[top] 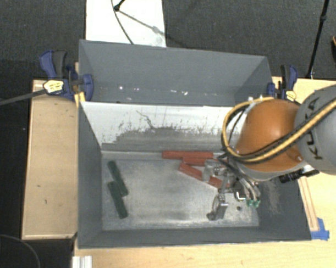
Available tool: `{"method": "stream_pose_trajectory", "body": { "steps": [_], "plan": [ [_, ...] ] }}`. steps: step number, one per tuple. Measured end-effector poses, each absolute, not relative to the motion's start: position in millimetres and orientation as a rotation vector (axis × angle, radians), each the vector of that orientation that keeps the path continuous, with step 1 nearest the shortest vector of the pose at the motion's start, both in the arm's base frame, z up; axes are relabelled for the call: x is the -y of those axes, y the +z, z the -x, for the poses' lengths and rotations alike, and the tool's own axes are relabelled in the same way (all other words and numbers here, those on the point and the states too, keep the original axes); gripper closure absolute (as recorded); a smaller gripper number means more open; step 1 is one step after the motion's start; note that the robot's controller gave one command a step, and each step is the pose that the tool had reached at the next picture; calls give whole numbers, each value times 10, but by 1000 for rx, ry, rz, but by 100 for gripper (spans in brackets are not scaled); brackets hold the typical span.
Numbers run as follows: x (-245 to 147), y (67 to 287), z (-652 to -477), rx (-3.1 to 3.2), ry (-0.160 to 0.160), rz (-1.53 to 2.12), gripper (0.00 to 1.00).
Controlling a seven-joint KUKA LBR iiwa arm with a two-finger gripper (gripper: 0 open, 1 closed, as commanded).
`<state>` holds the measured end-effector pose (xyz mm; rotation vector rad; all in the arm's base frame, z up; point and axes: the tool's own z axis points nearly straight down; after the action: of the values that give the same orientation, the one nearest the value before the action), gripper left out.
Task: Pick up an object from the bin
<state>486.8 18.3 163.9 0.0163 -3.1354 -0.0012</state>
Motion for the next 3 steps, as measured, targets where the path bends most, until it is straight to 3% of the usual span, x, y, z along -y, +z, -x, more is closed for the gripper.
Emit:
{"method": "stream_pose_trajectory", "body": {
  "steps": [1,2,3],
  "plan": [
    [541,663,-5456,3144,3,-12,0],
    [248,704,-5361,3139,-2,-104,0],
    [246,707,-5366,3140,-1,-101,0]
  ]
}}
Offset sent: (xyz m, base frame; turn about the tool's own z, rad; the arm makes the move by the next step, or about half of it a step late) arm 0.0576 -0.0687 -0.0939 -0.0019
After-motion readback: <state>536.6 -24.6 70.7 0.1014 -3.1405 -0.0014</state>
